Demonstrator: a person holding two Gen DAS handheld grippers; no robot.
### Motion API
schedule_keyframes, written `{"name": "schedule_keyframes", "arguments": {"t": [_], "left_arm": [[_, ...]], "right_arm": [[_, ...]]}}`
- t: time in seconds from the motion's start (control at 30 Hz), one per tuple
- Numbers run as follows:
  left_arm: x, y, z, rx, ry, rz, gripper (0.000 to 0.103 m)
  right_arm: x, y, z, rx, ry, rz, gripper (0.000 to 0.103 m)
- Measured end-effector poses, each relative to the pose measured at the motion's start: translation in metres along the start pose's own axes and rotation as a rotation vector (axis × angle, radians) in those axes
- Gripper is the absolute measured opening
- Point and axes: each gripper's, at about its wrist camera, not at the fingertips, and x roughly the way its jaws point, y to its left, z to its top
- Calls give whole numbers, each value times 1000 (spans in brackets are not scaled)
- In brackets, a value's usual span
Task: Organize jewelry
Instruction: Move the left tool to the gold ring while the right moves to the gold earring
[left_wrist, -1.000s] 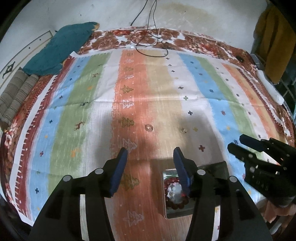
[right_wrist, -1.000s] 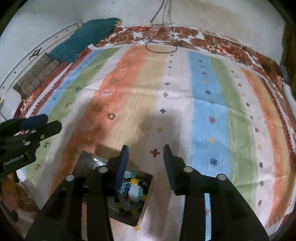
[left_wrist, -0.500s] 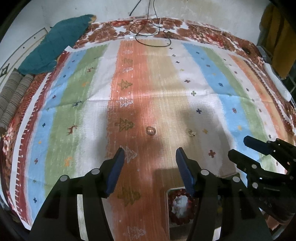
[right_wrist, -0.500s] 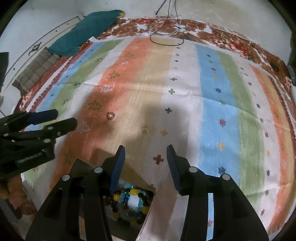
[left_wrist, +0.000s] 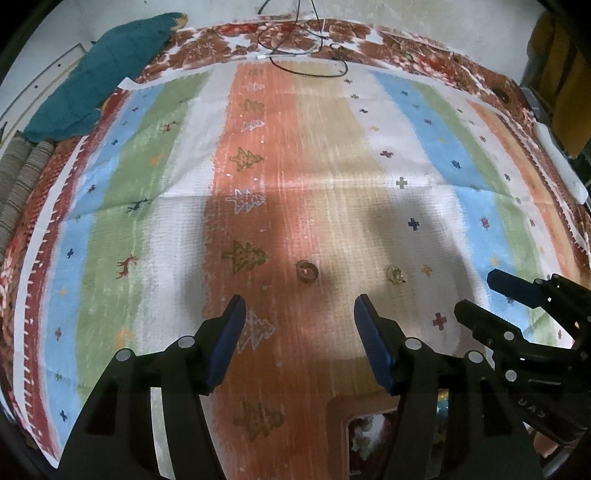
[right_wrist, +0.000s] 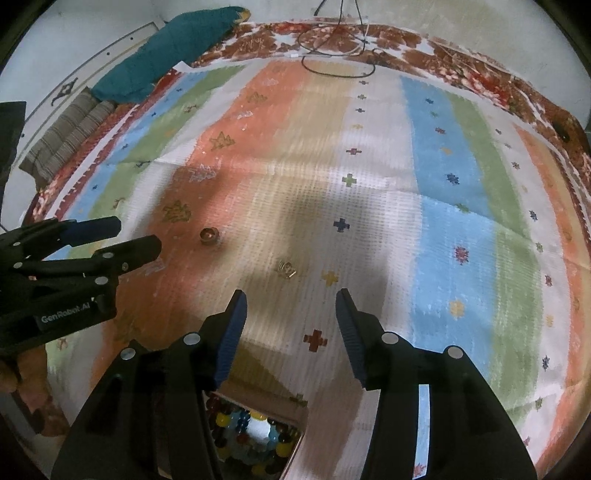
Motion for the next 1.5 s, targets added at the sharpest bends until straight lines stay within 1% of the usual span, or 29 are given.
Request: {"name": "schedule_keyframes", "arguments": {"t": [0.03, 0.13, 0.17, 0.23, 0.4, 0.83, 1.0, 1.23, 1.27, 1.3, 1.37, 1.5], "left_arm": [[3, 0, 1, 1, 7, 1, 61], [10, 1, 4, 5, 17, 6, 61], [12, 1, 5, 5, 19, 6, 61], [14, 2, 9, 3, 18, 5, 61], [23, 3, 16, 1, 28, 0, 61], [48, 6, 28, 5, 72, -10, 61], [59, 5, 31, 10, 92, -10, 61], [75, 6, 32, 0, 125, -19, 61], [77, 7, 33, -2, 129, -19, 61], [79, 7, 33, -4, 134, -18, 61], [83, 7, 33, -5, 145, -19, 59], [88, 4, 34, 0, 157, -30, 56]], "right_arm": [[3, 0, 2, -1, 4, 0, 50], [3, -4, 5, 13, -31, -14, 50], [5, -6, 8, 19, -31, -7, 50], [10, -8, 11, 19, -19, 4, 50], [23, -9, 15, 3, 9, -2, 50], [53, -5, 27, -18, 65, 2, 50], [62, -8, 31, -18, 86, -4, 50], [76, -7, 34, -27, 124, 14, 50], [78, -7, 35, -28, 125, 11, 49], [80, -7, 35, -27, 128, 9, 45], [84, -8, 34, -30, 139, 7, 42], [90, -6, 36, -44, 156, 16, 40]]}}
